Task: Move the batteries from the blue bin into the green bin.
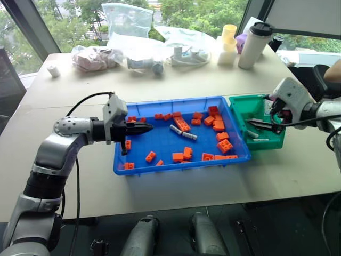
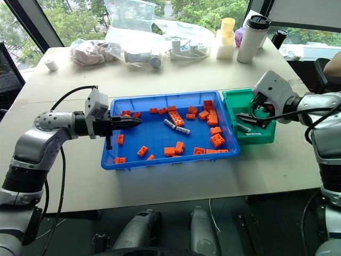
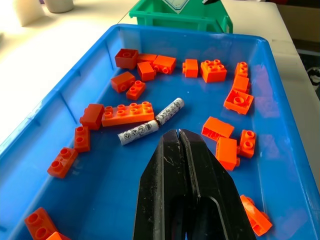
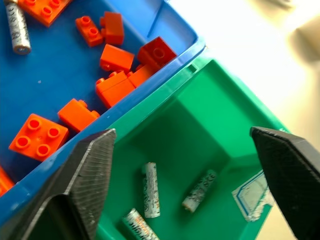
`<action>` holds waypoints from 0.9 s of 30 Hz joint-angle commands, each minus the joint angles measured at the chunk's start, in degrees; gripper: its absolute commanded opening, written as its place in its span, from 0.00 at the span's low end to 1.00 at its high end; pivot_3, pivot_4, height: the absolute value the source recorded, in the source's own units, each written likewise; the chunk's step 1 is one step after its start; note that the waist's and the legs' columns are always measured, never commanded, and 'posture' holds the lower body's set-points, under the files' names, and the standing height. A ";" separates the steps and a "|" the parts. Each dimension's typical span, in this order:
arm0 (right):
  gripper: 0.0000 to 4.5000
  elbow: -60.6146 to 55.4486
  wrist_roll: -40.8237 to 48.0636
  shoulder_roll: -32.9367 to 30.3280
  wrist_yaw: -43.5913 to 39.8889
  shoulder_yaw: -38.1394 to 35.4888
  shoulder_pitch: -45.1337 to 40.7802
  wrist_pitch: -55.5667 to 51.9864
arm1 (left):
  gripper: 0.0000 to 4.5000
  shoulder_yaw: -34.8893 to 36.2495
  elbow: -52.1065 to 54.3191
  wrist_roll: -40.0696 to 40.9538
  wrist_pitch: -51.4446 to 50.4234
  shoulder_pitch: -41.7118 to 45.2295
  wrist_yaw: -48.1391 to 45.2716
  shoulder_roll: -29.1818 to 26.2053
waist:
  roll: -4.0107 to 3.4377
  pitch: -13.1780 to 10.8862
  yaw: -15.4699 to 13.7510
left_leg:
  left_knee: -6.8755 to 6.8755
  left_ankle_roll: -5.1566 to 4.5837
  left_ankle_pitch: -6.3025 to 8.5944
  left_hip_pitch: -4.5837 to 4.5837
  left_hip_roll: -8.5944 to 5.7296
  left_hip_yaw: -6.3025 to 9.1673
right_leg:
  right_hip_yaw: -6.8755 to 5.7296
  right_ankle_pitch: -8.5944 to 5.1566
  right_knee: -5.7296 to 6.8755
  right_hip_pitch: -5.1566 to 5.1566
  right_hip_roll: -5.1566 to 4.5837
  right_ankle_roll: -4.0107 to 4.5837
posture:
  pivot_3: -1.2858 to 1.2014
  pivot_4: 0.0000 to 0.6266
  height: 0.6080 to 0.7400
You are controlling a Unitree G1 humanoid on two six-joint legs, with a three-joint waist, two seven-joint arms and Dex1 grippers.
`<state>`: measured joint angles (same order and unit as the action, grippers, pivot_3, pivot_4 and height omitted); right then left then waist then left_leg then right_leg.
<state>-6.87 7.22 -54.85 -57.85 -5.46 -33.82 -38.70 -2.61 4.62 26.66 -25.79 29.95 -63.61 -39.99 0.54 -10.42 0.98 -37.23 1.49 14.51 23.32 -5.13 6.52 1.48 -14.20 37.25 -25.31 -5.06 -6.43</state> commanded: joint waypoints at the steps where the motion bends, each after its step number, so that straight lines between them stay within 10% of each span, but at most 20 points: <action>1: 0.99 -7.15 5.20 4.17 0.57 2.29 -4.03 -4.39 | 0.00 1.32 1.55 0.13 0.42 0.24 -0.02 -0.53 | 0.00 0.00 0.05 | 0.01 0.00 0.00 0.00 0.01 0.00 | 0.00 0.00 0.00 0.00 0.00 0.00 | 0.52 0.24 1.00; 15: 0.99 4.27 1.36 28.14 11.33 23.23 -13.91 -8.98 | 0.00 3.39 3.39 0.46 -0.80 -1.20 1.73 -1.84 | 0.02 0.01 0.03 | -0.05 0.03 -0.02 0.04 -0.04 0.08 | -0.02 0.00 0.02 -0.03 -0.01 0.00 | 0.52 0.24 1.00; 27: 0.99 15.75 -1.60 33.66 12.46 26.54 -15.12 -6.36 | 0.00 4.35 7.39 1.27 -3.05 -3.40 4.46 -1.77 | 0.02 0.01 0.13 | -0.05 0.03 -0.01 0.03 -0.06 0.08 | -0.02 0.00 0.04 -0.04 -0.01 0.00 | 0.52 0.24 1.00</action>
<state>9.68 5.83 -21.66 -44.98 21.15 -47.51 -45.82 -0.12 9.92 26.97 -28.60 26.66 -59.51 -41.11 0.56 -10.41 1.11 -37.26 1.52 14.50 23.36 -5.18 6.60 1.45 -14.19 37.29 -25.36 -5.07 -6.43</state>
